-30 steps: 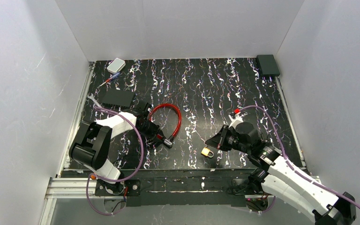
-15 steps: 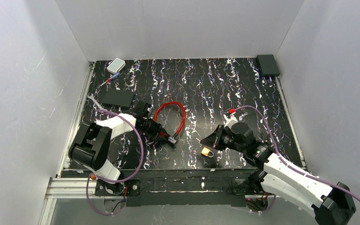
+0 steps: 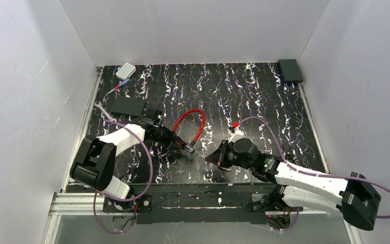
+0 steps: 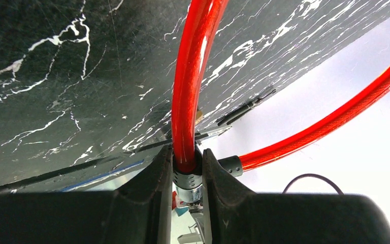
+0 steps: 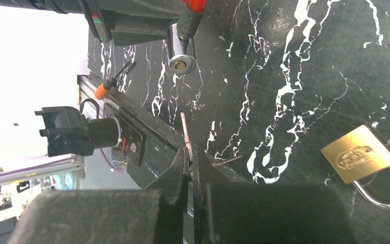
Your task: Unlock with the key
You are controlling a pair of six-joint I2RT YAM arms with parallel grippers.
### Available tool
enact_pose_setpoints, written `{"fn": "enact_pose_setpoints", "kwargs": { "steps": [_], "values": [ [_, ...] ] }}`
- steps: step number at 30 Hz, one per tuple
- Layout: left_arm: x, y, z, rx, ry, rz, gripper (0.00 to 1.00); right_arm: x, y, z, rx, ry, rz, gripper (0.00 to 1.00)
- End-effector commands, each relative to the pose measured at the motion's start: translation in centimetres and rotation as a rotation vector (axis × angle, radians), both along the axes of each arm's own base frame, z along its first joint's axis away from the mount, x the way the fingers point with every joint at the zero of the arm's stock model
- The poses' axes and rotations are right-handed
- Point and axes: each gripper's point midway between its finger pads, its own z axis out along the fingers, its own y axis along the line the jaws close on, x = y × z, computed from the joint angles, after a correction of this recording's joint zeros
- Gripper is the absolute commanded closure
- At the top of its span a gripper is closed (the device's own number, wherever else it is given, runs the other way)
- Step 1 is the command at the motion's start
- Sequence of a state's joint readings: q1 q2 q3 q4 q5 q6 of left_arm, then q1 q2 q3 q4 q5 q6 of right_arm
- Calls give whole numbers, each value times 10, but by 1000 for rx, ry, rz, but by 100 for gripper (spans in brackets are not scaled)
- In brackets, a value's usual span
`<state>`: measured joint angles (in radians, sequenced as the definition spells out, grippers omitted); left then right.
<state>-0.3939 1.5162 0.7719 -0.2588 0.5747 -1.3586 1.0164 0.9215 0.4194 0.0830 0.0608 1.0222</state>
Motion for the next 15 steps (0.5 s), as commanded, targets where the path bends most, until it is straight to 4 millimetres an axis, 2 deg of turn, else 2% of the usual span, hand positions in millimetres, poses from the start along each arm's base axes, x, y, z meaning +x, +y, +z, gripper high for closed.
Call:
{"fn": "enact_pose_setpoints", "kwargs": {
  "steps": [1,15],
  "values": [
    [0,-6,24,-80,-29,-14,100,22,20,43,131,-70,-80,99],
    [0,-9,20,-107,-14,9,100,28,37,41,186,-37,-101,99]
  ]
}}
